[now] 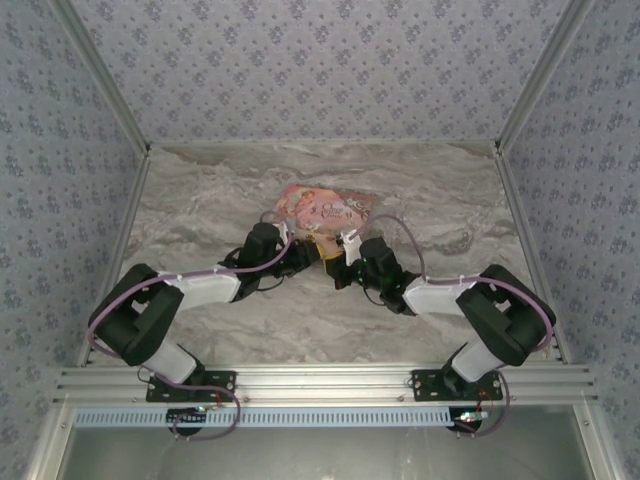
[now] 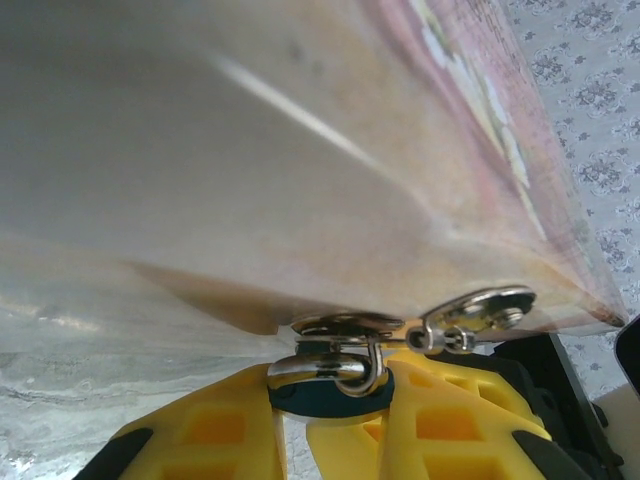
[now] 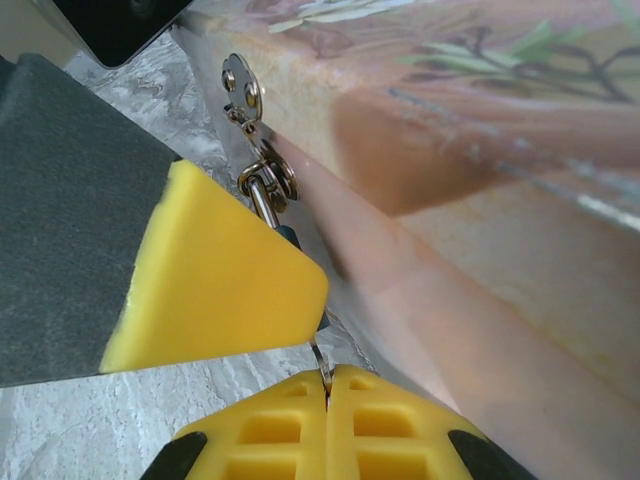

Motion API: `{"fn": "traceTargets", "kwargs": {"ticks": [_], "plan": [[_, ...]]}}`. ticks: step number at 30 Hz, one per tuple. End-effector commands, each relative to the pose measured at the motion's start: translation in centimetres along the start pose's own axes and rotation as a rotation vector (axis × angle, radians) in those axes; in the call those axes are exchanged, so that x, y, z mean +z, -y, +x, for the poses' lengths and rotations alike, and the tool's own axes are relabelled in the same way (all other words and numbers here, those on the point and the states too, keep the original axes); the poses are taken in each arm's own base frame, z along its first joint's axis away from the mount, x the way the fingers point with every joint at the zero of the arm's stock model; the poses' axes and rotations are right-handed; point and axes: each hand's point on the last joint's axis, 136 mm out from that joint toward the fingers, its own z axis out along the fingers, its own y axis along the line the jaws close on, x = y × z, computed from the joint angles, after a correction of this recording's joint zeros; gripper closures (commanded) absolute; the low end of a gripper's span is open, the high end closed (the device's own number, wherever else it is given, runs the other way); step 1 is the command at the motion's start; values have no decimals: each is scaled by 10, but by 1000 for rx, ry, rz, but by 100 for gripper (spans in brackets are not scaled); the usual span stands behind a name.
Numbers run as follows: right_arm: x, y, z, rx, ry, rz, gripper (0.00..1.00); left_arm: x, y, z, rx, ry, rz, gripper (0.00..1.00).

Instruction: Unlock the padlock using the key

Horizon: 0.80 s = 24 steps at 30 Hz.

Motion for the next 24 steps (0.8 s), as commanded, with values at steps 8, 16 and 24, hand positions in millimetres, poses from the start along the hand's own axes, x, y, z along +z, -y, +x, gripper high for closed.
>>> {"fn": "traceTargets", "kwargs": {"ticks": [8, 16, 24], "plan": [[-14, 1, -8, 42, 81, -13, 95, -2, 33, 17, 0, -100, 87, 82], [-16, -4, -12, 42, 92, -39, 100, 0, 37, 18, 1, -111, 103, 81], [-14, -4, -14, 116, 95, -45, 100, -4, 32, 17, 10, -96, 88, 56]]}}
